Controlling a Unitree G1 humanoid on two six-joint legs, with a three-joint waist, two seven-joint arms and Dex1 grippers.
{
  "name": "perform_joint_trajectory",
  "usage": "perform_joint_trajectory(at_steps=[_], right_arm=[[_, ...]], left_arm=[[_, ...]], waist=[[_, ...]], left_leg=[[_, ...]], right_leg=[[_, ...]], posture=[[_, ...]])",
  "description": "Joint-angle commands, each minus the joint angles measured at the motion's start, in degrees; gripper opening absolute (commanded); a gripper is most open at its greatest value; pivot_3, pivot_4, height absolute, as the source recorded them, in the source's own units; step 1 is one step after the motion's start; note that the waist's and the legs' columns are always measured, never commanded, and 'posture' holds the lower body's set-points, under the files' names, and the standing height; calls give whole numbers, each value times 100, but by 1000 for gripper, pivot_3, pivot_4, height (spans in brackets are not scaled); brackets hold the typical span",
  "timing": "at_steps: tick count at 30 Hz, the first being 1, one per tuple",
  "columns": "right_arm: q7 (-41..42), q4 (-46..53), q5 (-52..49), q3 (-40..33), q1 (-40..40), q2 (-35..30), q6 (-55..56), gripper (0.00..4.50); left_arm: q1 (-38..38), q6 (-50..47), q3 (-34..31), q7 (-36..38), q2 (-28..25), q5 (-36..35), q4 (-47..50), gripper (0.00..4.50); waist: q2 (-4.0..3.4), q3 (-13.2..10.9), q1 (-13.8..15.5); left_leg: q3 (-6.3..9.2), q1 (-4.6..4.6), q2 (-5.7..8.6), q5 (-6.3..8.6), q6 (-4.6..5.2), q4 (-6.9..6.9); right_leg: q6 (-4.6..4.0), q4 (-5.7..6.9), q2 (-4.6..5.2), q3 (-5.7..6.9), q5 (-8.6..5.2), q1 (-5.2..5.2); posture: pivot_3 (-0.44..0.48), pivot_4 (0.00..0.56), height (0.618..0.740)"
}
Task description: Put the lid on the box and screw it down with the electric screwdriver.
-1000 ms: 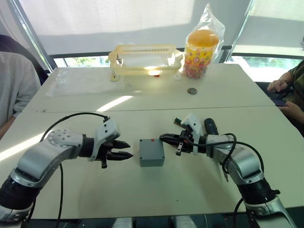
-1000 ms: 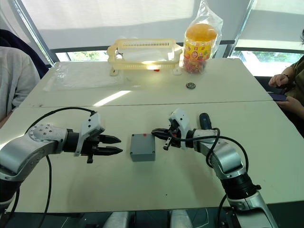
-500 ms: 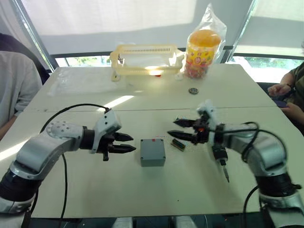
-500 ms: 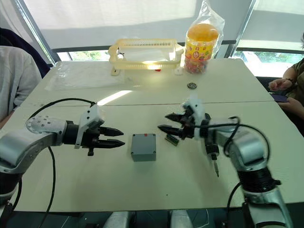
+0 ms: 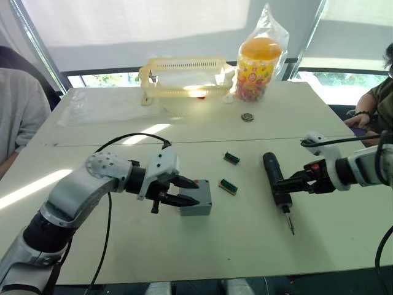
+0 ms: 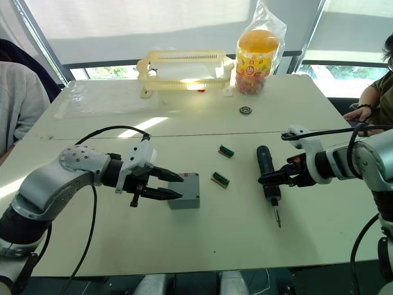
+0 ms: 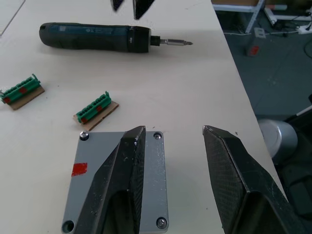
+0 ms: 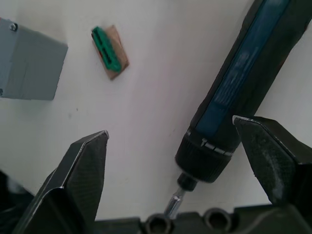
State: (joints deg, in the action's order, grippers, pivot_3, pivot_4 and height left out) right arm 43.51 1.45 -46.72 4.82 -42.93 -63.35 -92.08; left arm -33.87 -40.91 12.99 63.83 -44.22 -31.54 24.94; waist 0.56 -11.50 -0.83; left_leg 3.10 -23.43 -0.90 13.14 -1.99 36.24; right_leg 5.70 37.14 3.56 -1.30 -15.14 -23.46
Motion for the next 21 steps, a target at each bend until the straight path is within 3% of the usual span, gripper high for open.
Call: perform_joint_trajectory(at_steps=[1,9,17,20,21], right_arm=[[-688,-918,-674,441,-488,-154,-42,4461],[-1847,-1762,-1796,1475,-986,-226,-42,4461],[-2680,-2323,-1712,1793,-1199,386,-42,4461],[-2709,-1945,-1356,2004,-1099,446,-42,3627],[-2747,-1856,-1285,2067,-1035,445,-42,3103]], left_arm=[[109,96,57,-138,58,129,231,1873],[555,-56,-112,-475,29,61,595,1873],[728,-203,-161,-704,-19,40,836,1873],[685,-254,-193,-754,-18,49,806,1873],[682,-234,-185,-761,-25,87,769,1873]], waist=[[0,0,5],[0,-1,-3],[5,2,-12],[14,8,-18],[13,8,-14]], left_leg=[[-2,-1,1,0,0,1],[-2,-2,0,0,0,-1],[-1,-2,-1,0,0,-2],[0,3,-2,0,0,-1],[0,2,-2,0,0,-1]], right_leg=[[0,-1,1,-2,0,0],[1,0,-2,-3,0,-4],[1,-1,-4,-3,0,-3],[1,-1,-6,-2,0,0],[1,-1,-6,-2,0,0]], posture=[[0,150,740],[0,150,740],[0,150,740],[0,150,740],[0,150,740]])
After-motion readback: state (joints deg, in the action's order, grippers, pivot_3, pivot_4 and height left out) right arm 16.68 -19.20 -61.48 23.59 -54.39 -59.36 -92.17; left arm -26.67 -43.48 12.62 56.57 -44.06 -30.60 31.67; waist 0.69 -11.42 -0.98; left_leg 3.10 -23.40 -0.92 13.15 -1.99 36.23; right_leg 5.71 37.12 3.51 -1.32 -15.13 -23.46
